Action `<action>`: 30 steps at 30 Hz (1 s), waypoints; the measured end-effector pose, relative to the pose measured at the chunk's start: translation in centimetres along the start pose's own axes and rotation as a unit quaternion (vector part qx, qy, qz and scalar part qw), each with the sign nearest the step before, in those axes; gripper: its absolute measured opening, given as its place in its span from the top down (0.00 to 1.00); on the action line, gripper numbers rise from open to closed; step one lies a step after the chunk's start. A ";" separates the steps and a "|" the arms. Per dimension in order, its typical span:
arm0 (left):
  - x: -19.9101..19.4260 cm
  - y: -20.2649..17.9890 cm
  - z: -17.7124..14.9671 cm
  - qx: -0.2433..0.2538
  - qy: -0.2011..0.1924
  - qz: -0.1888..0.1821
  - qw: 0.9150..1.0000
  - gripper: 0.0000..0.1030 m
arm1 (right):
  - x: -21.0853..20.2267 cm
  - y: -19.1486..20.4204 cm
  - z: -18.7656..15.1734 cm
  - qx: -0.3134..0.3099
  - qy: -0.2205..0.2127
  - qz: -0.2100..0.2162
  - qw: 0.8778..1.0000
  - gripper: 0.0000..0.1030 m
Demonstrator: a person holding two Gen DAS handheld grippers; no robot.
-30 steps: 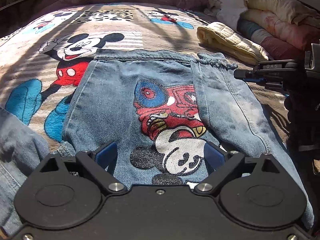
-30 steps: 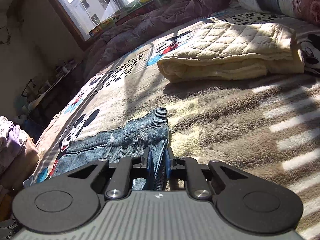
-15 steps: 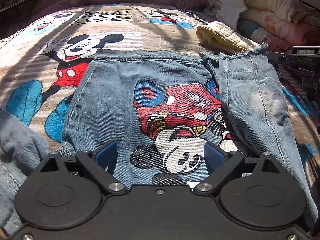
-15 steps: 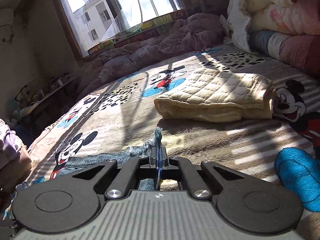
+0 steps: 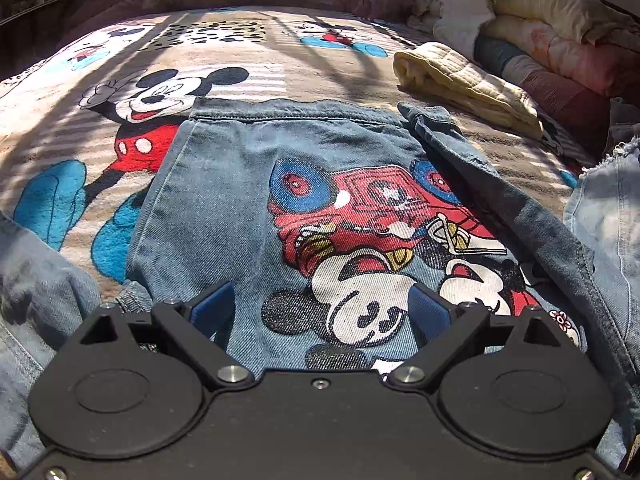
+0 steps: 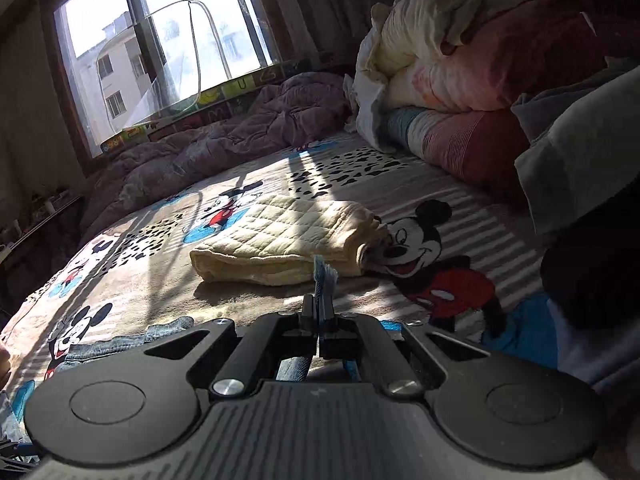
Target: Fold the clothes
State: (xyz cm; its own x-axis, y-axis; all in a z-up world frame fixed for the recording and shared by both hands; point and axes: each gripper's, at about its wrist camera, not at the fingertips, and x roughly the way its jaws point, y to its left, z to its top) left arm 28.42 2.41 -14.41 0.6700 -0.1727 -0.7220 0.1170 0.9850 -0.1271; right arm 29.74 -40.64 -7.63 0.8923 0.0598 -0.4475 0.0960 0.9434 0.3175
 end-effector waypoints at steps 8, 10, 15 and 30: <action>0.1 -0.3 -0.2 0.007 -0.001 0.007 1.000 0.08 | -4.0 -6.2 -2.4 0.032 -0.013 -0.073 0.997 0.97; 0.1 -0.3 -0.2 0.010 -0.002 0.008 1.000 0.08 | -4.7 -7.6 -3.2 0.039 -0.014 -0.091 0.995 0.97; 0.2 -0.5 -0.3 0.014 -0.003 0.012 1.000 0.08 | -6.1 -9.2 -4.7 0.059 -0.023 -0.112 0.992 0.97; -4.3 -3.3 0.3 0.074 -0.065 -0.004 0.995 0.08 | -4.8 -10.6 -5.2 0.041 0.011 -0.116 0.992 0.93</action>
State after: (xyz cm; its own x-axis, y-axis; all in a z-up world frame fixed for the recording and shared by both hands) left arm 25.40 -0.15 -10.68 0.7570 -0.1879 -0.6258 0.2226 0.9746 -0.0233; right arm 22.15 -49.26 -13.15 0.8321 -0.1478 -0.5345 0.3339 0.9031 0.2701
